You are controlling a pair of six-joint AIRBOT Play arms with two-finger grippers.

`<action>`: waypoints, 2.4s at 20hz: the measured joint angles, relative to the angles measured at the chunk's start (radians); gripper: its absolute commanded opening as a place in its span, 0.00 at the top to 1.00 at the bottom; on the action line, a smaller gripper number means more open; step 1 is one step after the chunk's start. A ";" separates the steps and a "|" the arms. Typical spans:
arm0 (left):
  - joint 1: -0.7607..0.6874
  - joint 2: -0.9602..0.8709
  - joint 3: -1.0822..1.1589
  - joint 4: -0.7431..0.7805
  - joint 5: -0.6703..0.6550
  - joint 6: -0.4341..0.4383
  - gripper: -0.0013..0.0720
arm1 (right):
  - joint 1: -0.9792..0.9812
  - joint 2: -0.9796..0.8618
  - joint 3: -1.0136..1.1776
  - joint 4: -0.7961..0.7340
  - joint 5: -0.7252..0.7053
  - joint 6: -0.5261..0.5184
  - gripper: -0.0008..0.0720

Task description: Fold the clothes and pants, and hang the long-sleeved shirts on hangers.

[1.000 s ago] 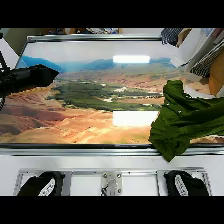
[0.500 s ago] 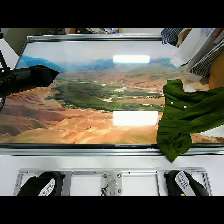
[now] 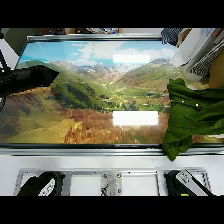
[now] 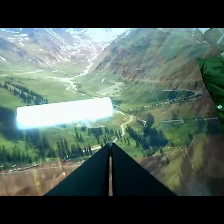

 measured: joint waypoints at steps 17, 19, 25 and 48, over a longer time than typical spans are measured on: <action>0.000 0.000 0.000 -0.003 -0.026 -0.011 0.97 | -0.026 -0.007 -0.027 0.278 -0.204 -0.108 0.39; 0.000 0.000 0.000 -0.003 -0.026 -0.011 0.97 | -0.025 0.001 -0.029 0.286 -0.201 -0.108 0.21; 0.000 0.000 0.000 -0.003 -0.027 -0.012 0.97 | -0.011 0.071 -0.029 0.292 -0.065 -0.107 0.22; 0.000 0.000 0.000 -0.004 -0.131 -0.012 0.97 | 1.061 -0.032 -0.366 -0.668 1.314 1.232 0.38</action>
